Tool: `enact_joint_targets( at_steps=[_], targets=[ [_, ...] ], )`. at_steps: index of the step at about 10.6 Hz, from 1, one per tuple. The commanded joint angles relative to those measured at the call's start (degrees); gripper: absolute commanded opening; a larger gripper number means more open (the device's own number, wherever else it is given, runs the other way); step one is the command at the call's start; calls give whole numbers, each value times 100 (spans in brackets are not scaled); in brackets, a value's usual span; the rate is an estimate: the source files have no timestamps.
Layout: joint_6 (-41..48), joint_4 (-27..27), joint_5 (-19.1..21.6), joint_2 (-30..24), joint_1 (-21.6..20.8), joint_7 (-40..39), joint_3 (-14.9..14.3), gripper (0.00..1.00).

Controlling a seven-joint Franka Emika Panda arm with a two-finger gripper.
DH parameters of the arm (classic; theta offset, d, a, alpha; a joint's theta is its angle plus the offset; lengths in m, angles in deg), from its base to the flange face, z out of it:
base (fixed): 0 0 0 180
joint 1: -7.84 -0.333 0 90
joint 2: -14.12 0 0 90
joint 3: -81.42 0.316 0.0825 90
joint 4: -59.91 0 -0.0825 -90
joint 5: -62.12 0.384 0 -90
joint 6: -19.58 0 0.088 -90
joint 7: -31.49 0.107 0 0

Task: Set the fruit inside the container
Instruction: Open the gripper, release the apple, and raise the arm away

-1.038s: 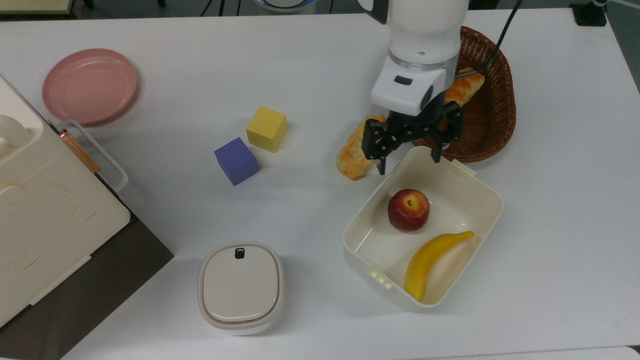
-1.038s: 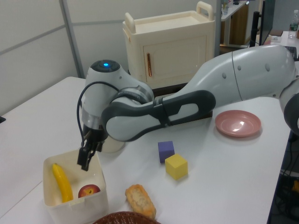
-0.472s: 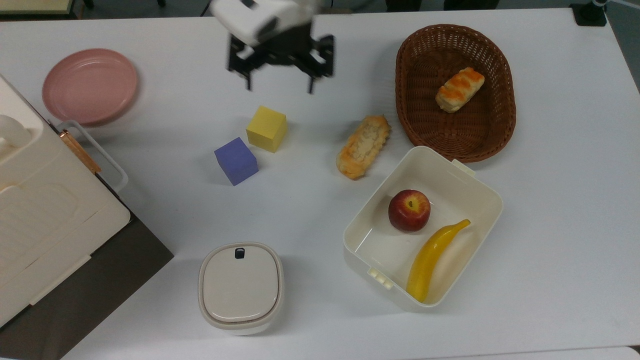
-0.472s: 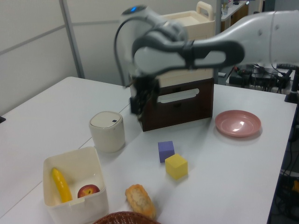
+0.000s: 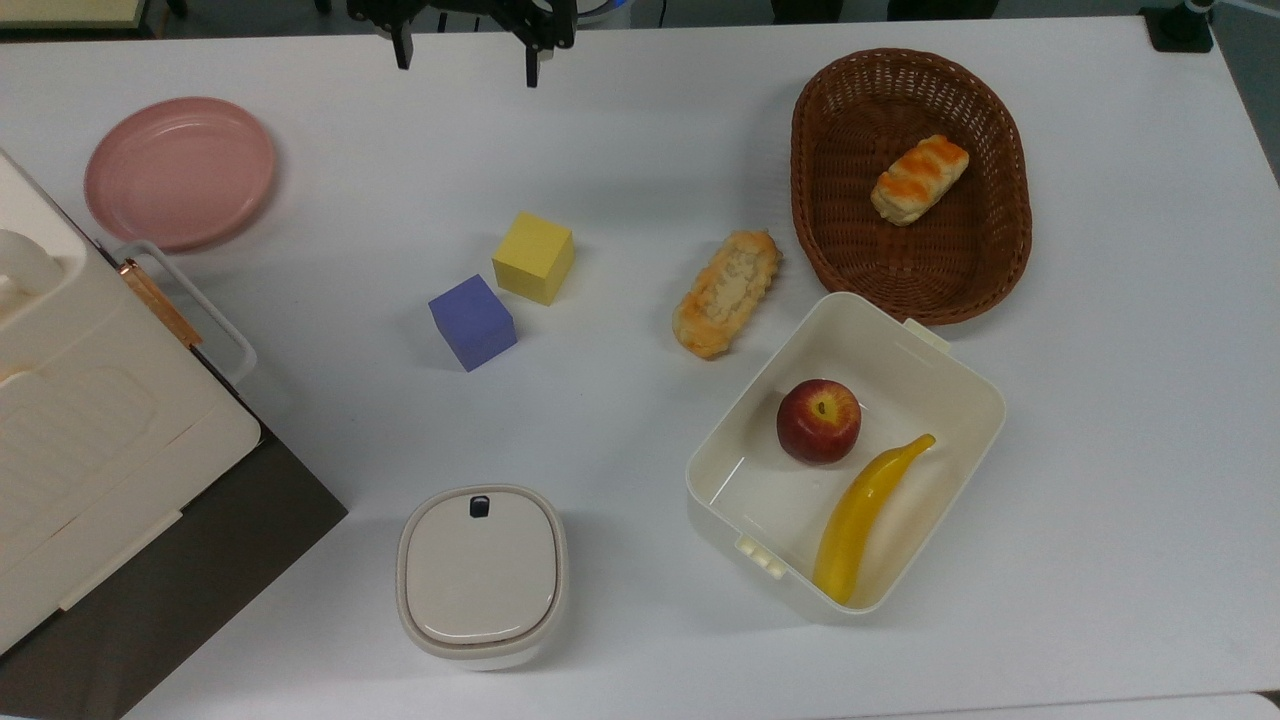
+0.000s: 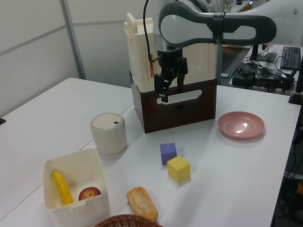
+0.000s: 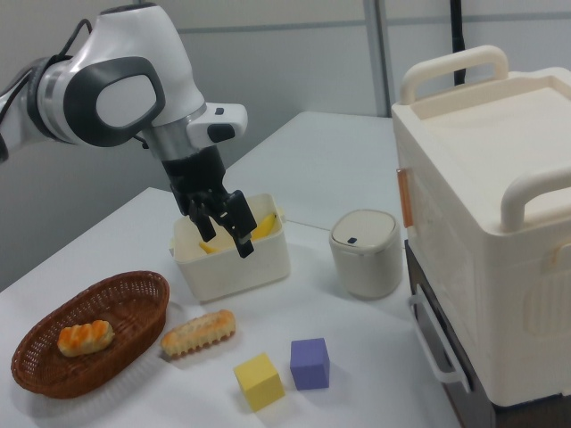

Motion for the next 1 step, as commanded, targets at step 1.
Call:
enact_joint_targets(
  at_steps=[1],
  targets=[
    [25, -287, 172, -282, -12, 17, -25, 100]
  ],
)
